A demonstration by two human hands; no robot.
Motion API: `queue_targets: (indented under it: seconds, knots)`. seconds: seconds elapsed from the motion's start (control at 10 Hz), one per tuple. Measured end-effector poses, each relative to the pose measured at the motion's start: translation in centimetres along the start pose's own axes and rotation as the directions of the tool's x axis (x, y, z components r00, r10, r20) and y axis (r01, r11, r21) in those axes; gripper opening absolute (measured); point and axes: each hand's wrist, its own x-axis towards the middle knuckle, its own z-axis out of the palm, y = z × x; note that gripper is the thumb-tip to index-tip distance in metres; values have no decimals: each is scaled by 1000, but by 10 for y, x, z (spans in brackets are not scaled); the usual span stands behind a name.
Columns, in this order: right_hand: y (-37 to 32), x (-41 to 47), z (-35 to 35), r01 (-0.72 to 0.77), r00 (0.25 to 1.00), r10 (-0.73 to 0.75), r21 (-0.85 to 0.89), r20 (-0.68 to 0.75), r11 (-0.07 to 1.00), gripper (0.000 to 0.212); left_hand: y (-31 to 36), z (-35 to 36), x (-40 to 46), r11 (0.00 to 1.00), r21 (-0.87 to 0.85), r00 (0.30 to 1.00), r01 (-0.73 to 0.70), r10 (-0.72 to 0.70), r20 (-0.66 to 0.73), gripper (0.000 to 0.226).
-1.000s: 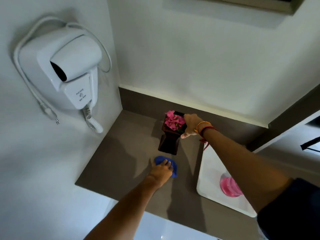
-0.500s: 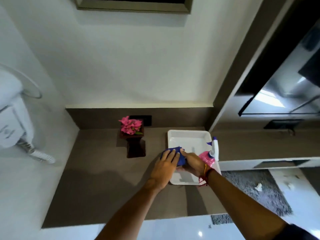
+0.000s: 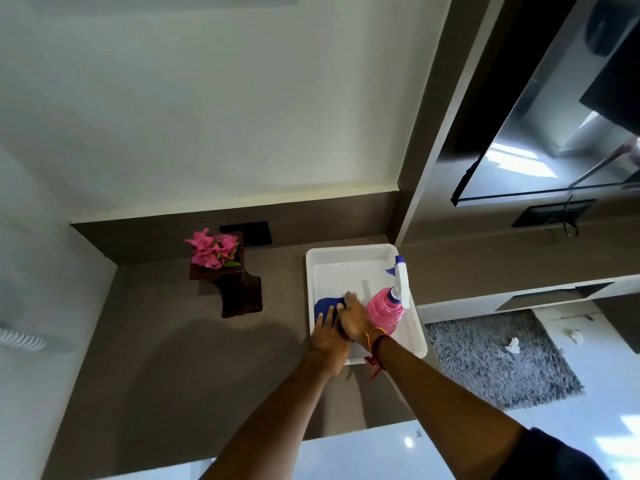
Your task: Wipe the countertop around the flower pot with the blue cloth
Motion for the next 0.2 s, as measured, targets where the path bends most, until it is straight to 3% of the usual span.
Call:
queue_targets:
  seconds: [0.1, 0.2]
  knots:
    - [-2, -9, -6, 29, 999, -30, 15, 41, 999, 33, -10, -15, -4, 996, -54, 997, -67, 69, 23, 65]
    - [-19, -14, -23, 106, 994, -106, 30, -14, 994, 45, -31, -46, -17, 985, -171, 985, 13, -42, -169, 44]
